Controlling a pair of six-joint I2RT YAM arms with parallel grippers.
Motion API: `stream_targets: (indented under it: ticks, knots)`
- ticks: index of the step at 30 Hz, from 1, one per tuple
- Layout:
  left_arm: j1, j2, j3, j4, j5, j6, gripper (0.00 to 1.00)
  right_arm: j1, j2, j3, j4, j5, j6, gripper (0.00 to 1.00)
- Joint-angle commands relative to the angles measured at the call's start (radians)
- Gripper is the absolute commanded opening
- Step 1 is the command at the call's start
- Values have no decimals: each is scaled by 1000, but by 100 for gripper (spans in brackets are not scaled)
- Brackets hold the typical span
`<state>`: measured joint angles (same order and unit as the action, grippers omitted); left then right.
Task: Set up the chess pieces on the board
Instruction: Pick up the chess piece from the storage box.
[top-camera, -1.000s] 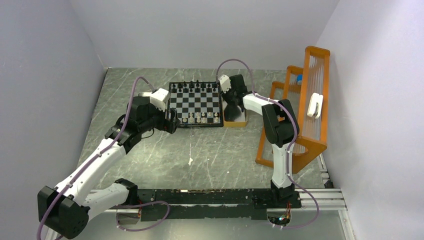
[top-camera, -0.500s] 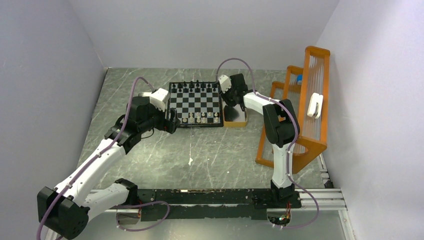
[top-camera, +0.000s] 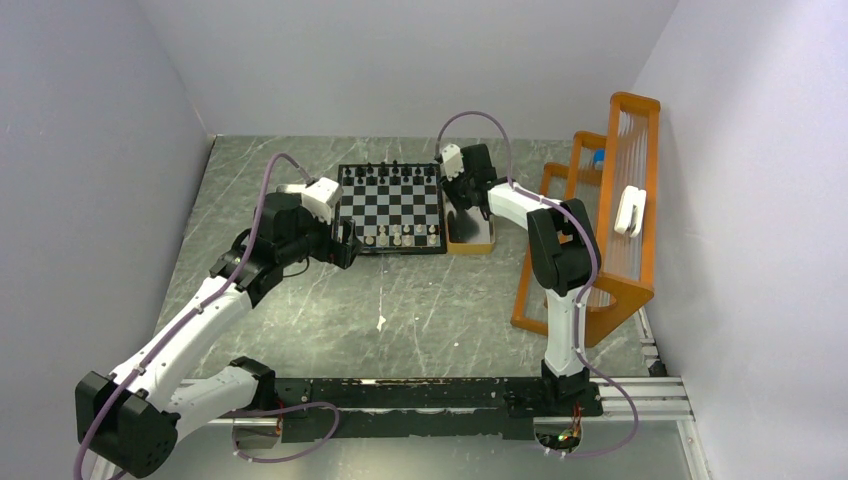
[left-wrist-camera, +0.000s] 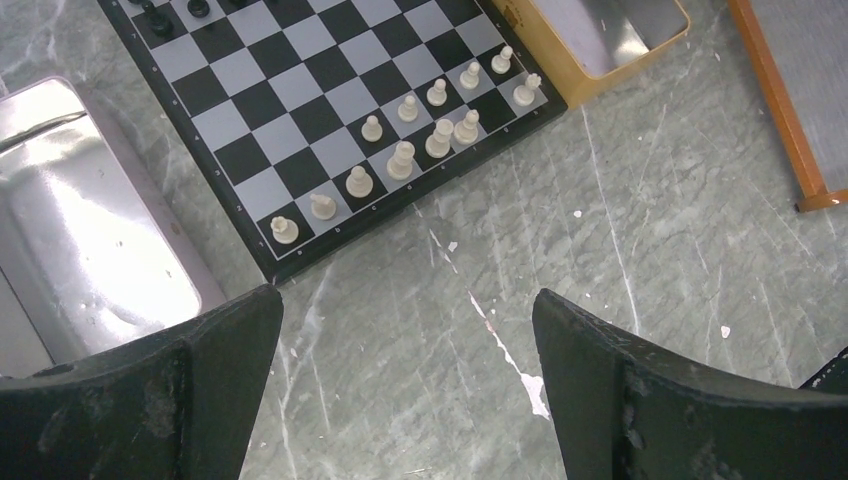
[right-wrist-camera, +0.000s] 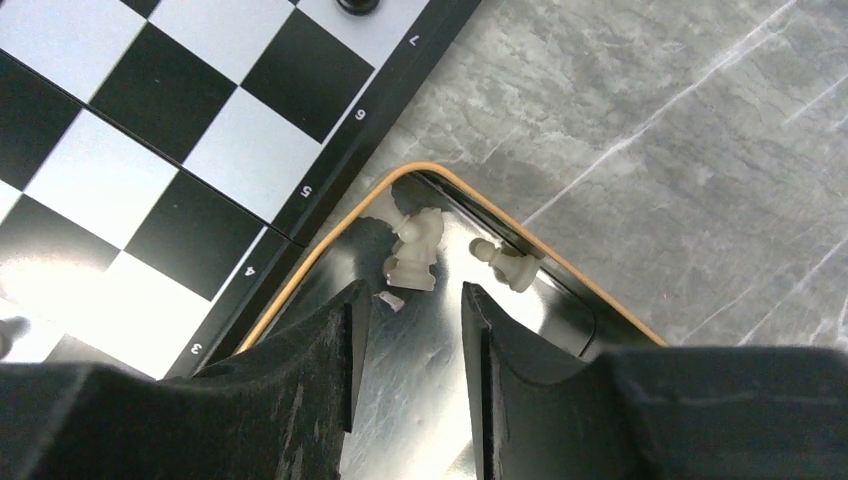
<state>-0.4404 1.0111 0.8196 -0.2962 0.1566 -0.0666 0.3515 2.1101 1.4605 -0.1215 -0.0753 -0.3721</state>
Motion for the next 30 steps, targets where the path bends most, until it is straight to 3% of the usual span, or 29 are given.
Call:
stream_targets:
  ticks: [1, 10, 18, 23, 30]
  knots:
    - [5, -2, 6, 21, 32, -1, 100, -8, 3, 26, 35, -37, 56, 43]
    - [5, 7, 6, 24, 48, -5, 100, -6, 60, 42, 50, 62, 168, 42]
    - [5, 10, 7, 27, 62, -9, 100, -6, 51, -3, 85, 72, 174, 33]
    - [6, 5, 6, 24, 60, -10, 100, -6, 13, -36, 67, 48, 188, 25]
    - [5, -21, -2, 26, 63, -14, 100, -4, -68, -99, 0, 41, 281, 24]
